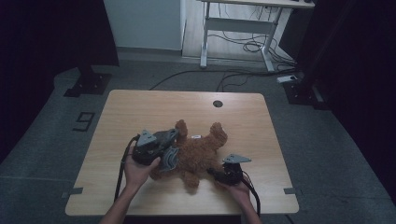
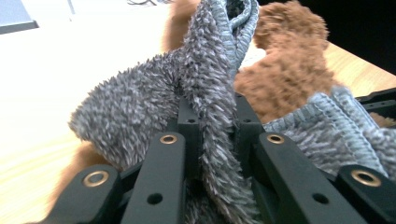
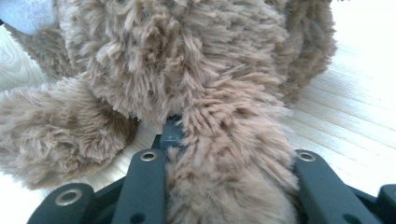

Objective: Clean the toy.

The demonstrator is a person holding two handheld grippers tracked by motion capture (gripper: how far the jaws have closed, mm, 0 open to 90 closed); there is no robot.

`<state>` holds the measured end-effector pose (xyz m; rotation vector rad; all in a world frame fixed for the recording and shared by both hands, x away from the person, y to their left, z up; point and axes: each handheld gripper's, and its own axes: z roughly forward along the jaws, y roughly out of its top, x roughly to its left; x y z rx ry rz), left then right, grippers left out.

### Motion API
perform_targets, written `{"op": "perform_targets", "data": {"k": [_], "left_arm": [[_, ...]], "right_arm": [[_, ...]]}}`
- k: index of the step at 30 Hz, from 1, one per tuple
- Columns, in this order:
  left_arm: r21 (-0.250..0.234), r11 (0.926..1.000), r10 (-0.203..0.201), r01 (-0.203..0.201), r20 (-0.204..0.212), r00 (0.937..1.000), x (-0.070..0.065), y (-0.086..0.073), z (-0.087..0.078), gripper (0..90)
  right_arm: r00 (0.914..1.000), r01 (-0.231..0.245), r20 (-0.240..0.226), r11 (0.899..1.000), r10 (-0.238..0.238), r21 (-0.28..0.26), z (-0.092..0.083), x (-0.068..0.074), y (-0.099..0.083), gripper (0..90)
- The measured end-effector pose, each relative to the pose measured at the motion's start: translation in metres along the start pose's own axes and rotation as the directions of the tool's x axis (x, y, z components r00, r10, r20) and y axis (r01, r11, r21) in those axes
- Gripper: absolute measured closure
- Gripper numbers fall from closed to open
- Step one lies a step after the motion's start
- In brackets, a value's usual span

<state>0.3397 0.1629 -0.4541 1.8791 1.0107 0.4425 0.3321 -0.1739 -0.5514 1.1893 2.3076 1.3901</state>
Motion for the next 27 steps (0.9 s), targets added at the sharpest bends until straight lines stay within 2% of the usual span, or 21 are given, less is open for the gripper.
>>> {"op": "perform_targets", "data": {"k": [5, 11, 15, 19, 21, 24, 27], "left_arm": [[-0.002, 0.9982, -0.060, 0.060, -0.007, 0.9982, 0.020, -0.021, -0.011, 77.7], [0.035, 0.9951, -0.091, 0.093, -0.050, 0.9946, 0.035, -0.044, -0.018, 77.8], [0.090, 0.9913, -0.089, 0.096, -0.082, 0.9927, 0.038, -0.056, -0.015, 77.8], [0.157, 0.9810, -0.102, 0.114, -0.085, 0.9911, 0.042, -0.068, -0.001, 77.7], [0.164, 0.9788, -0.112, 0.124, -0.078, 0.9906, 0.042, -0.070, 0.009, 77.7], [0.161, 0.9794, -0.110, 0.122, -0.081, 0.9906, 0.040, -0.060, 0.025, 77.8], [0.179, 0.9772, -0.100, 0.115, -0.091, 0.9909, 0.039, -0.047, 0.043, 77.9]], "right_arm": [[1.0000, -0.001, -0.003, 1.000, 0.001, -0.002, 0.000, 0.000, 0.000, 63.8], [1.0000, -0.005, -0.001, 1.000, 0.005, -0.001, 0.000, 0.000, 0.000, 63.8], [0.9999, -0.011, 0.000, 1.000, 0.011, 0.000, 0.000, -0.001, 0.000, 63.8], [0.9998, -0.020, 0.007, 1.000, 0.020, 0.001, 0.000, -0.002, 0.000, 64.0], [0.9996, -0.025, 0.014, 1.000, 0.025, 0.003, 0.001, -0.003, 0.000, 64.4], [0.9980, -0.023, 0.059, 1.000, 0.023, 0.002, 0.004, -0.006, 0.003, 66.0], [0.9952, -0.024, 0.095, 1.000, 0.024, -0.004, 0.007, -0.016, 0.009, 66.4]]}}
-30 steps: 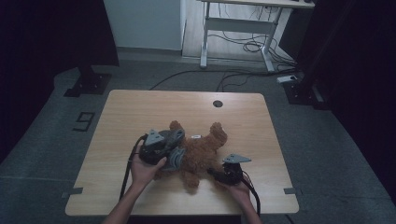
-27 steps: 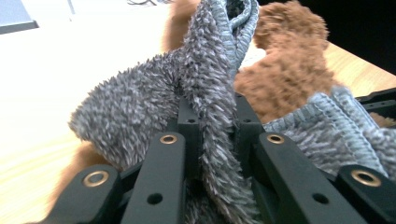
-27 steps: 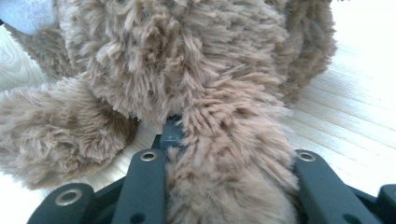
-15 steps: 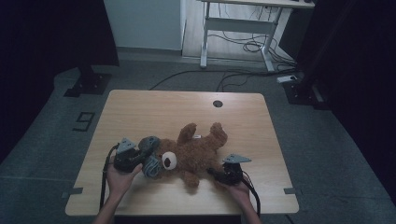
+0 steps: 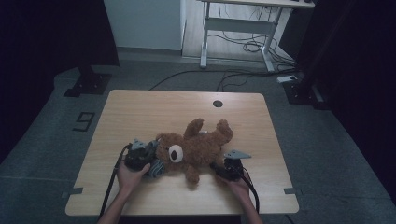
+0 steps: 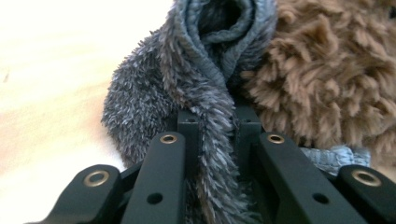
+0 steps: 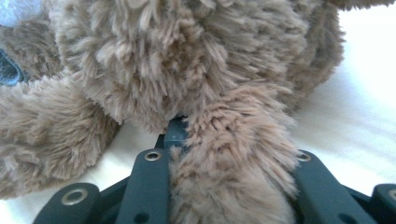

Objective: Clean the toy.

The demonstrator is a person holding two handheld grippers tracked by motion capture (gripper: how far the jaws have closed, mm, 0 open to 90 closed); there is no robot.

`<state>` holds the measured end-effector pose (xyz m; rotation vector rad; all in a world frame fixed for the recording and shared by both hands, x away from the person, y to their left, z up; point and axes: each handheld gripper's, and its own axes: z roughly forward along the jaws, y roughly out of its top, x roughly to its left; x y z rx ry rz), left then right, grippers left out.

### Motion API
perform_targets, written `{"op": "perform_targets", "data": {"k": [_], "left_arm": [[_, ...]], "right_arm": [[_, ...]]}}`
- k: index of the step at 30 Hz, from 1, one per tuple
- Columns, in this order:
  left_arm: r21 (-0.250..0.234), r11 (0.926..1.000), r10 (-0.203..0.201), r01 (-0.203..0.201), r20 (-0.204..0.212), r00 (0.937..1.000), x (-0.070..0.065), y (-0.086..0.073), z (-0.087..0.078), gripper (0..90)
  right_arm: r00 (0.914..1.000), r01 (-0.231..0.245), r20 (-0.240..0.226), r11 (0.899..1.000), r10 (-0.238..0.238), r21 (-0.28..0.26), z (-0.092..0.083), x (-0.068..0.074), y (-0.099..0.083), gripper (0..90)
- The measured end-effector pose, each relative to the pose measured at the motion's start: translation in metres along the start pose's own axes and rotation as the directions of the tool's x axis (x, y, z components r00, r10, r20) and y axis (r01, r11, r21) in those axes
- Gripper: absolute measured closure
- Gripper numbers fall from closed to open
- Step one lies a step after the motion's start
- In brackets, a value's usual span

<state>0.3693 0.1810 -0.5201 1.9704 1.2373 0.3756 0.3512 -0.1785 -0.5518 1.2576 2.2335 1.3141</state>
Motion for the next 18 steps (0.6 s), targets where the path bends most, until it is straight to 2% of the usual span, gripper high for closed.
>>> {"op": "perform_targets", "data": {"k": [3, 8, 13, 16, 18], "left_arm": [[0.007, 1.0000, 0.005, -0.005, 0.004, 1.0000, 0.000, 0.013, 0.002, 77.8], [-0.065, 0.9979, 0.004, -0.001, 0.054, 0.9985, 0.002, 0.034, -0.022, 77.5], [-0.147, 0.9879, 0.062, -0.050, 0.074, 0.9954, -0.017, 0.070, -0.036, 77.5], [-0.158, 0.9833, 0.102, -0.090, 0.075, 0.9919, -0.031, 0.098, -0.032, 77.4], [-0.146, 0.9829, 0.125, -0.113, 0.076, 0.9892, -0.040, 0.114, -0.023, 77.3]], "right_arm": [[1.0000, -0.008, 0.005, 1.000, 0.008, 0.001, 0.002, -0.011, 0.004, 66.4], [0.9997, 0.017, -0.017, 1.000, -0.017, 0.006, 0.002, -0.014, 0.006, 66.3], [0.9996, 0.020, -0.022, 1.000, -0.019, 0.010, 0.000, -0.014, 0.005, 66.0], [0.9994, 0.027, -0.022, 1.000, -0.027, 0.013, -0.001, -0.013, 0.004, 66.0], [0.9993, 0.028, -0.025, 0.999, -0.028, 0.015, -0.002, -0.013, 0.003, 65.9]]}}
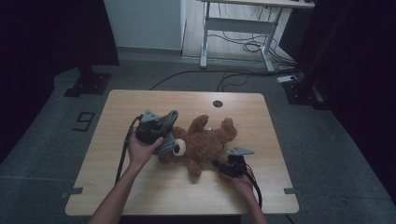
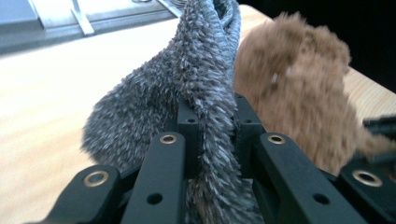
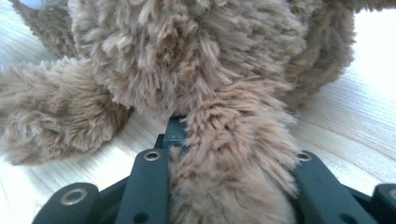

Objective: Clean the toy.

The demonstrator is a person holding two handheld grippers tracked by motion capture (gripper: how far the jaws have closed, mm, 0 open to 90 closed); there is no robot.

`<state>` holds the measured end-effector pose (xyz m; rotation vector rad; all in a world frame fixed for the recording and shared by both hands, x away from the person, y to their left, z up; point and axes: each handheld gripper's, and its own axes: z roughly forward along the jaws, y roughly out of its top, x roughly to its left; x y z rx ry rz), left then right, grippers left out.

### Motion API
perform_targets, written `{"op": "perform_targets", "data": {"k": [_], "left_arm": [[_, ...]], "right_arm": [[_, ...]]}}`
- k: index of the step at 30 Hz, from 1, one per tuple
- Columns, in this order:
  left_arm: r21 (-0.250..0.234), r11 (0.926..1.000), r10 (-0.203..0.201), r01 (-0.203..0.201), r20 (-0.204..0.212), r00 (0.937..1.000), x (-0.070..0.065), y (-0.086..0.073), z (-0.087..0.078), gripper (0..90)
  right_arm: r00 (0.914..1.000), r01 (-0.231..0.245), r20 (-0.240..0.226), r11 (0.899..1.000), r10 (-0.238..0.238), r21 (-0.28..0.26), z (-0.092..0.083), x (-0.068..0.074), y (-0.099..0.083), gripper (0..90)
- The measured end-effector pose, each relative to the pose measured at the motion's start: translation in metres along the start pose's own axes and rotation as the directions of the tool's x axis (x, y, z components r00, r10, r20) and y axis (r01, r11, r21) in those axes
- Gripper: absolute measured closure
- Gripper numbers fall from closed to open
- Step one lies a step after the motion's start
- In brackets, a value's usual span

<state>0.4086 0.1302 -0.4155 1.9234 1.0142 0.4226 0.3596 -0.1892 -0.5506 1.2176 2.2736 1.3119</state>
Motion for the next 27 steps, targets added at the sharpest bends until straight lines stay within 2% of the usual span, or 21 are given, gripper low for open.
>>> {"op": "perform_targets", "data": {"k": [2, 4, 7, 8, 11, 16, 19, 20, 24, 27], "left_arm": [[0.038, 0.9991, 0.021, -0.021, 0.000, 0.9998, -0.004, 0.010, 0.015, 77.2], [0.090, 0.9952, 0.039, -0.037, -0.012, 0.9992, -0.007, 0.012, 0.031, 77.1], [0.177, 0.9839, 0.026, -0.025, -0.006, 0.9996, -0.004, -0.002, 0.052, 77.0], [0.186, 0.9826, 0.011, -0.012, 0.005, 0.9999, -0.003, -0.009, 0.056, 77.0], [0.127, 0.9915, -0.030, 0.027, 0.019, 0.9994, -0.001, -0.027, 0.052, 77.5], [0.097, 0.9953, 0.000, -0.003, 0.026, 0.9997, -0.011, -0.042, 0.037, 77.9], [0.065, 0.9977, 0.017, -0.019, 0.031, 0.9994, -0.016, -0.053, 0.028, 78.0], [0.048, 0.9988, 0.011, -0.012, 0.037, 0.9993, -0.018, -0.057, 0.026, 78.1], [-0.010, 1.0000, 0.001, -0.001, 0.039, 0.9992, -0.022, -0.069, 0.020, 78.2], [-0.034, 0.9994, -0.003, 0.004, 0.036, 0.9994, -0.026, -0.075, 0.017, 78.3]], "right_arm": [[1.0000, -0.004, -0.004, 1.000, 0.004, -0.001, 0.000, 0.000, -0.001, 65.9], [1.0000, -0.001, -0.007, 1.000, 0.001, -0.003, -0.001, 0.000, -0.001, 65.8], [0.9999, 0.001, -0.013, 1.000, -0.001, -0.004, -0.002, -0.001, -0.002, 65.6], [0.9999, 0.000, -0.016, 1.000, 0.000, -0.003, -0.002, -0.001, -0.002, 65.4], [0.9998, -0.005, -0.018, 1.000, 0.005, -0.004, -0.002, -0.001, -0.002, 65.2], [0.9996, -0.024, -0.015, 1.000, 0.024, 0.000, -0.005, 0.001, -0.006, 62.5], [0.9990, -0.043, -0.008, 0.999, 0.043, 0.002, -0.009, 0.004, -0.010, 56.7], [0.9985, -0.054, -0.006, 0.999, 0.054, -0.001, -0.011, 0.006, -0.011, 54.1], [0.9990, -0.038, 0.024, 0.999, 0.038, -0.017, -0.019, 0.012, -0.014, 44.1], [0.9986, -0.042, 0.029, 0.997, 0.044, -0.068, -0.031, 0.010, -0.010, 36.2]]}}
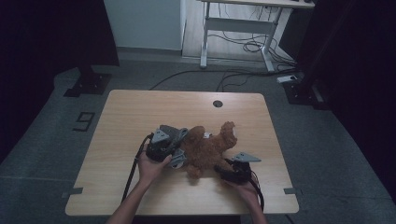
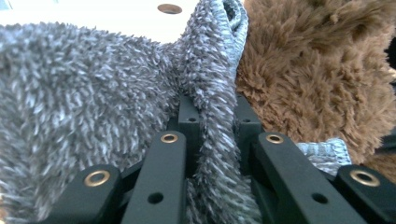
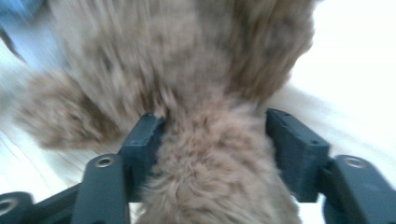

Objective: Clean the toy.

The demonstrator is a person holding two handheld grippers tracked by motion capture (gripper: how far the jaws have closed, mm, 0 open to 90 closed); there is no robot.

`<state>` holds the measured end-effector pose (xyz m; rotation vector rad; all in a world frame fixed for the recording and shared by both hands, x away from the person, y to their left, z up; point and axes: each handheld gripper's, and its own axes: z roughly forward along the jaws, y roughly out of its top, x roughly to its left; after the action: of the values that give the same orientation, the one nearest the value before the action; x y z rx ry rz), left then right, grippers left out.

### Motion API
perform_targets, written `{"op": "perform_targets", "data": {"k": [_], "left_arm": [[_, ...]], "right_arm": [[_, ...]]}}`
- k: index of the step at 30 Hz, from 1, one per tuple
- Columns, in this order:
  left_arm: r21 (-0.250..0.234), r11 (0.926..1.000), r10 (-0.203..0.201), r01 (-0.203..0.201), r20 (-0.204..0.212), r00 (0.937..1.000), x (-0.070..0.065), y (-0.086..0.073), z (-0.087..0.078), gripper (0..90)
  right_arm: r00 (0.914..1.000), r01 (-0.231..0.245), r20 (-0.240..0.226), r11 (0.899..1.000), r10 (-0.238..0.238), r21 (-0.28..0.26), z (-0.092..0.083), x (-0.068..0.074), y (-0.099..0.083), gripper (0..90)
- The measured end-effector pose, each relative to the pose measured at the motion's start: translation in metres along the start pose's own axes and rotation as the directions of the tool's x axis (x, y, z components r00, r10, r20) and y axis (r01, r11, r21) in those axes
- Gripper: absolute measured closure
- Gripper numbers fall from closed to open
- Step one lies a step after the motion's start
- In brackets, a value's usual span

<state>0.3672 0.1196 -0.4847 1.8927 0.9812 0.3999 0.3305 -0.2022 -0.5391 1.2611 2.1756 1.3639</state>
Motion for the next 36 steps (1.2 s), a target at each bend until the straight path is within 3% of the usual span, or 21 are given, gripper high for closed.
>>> {"op": "perform_targets", "data": {"k": [6, 12, 16, 23, 28, 30, 32, 36], "left_arm": [[-0.007, 1.0000, 0.003, -0.003, 0.012, 0.9999, -0.008, -0.006, -0.009, 78.3], [-0.039, 0.9988, -0.027, 0.027, 0.015, 0.9995, -0.011, -0.013, -0.013, 78.3], [-0.046, 0.9975, -0.053, 0.054, 0.015, 0.9985, -0.014, -0.015, -0.014, 78.3], [-0.038, 0.9962, -0.078, 0.078, 0.002, 0.9970, -0.017, -0.015, -0.015, 78.4], [-0.053, 0.9950, -0.085, 0.085, 0.011, 0.9964, -0.019, -0.019, -0.017, 78.3], [-0.056, 0.9936, -0.097, 0.098, 0.027, 0.9949, -0.019, -0.020, -0.019, 78.3], [-0.056, 0.9927, -0.105, 0.107, 0.046, 0.9935, -0.021, -0.021, -0.021, 78.1], [-0.044, 0.9945, -0.092, 0.095, 0.065, 0.9936, -0.025, -0.020, -0.027, 77.7]], "right_arm": [[0.9994, -0.010, 0.032, 0.993, 0.013, -0.115, -0.020, 0.003, 0.025, 24.1], [0.9975, -0.011, 0.068, 0.991, 0.021, -0.136, -0.012, -0.001, 0.048, 18.1], [0.9971, -0.056, 0.043, 0.986, 0.064, -0.158, -0.005, -0.011, 0.056, 14.8], [0.9970, -0.077, -0.002, 0.982, 0.078, -0.173, -0.006, -0.023, 0.067, 14.2], [0.9941, -0.096, -0.067, 0.980, 0.086, -0.173, 0.000, -0.026, 0.061, 28.6], [0.9950, -0.068, -0.085, 0.981, 0.053, -0.182, -0.004, -0.026, 0.060, 43.6], [0.9953, -0.044, -0.093, 0.984, 0.028, -0.172, -0.010, -0.024, 0.061, 51.4], [0.9974, 0.014, -0.068, 0.987, -0.025, -0.160, -0.016, -0.016, 0.058, 58.4]]}}
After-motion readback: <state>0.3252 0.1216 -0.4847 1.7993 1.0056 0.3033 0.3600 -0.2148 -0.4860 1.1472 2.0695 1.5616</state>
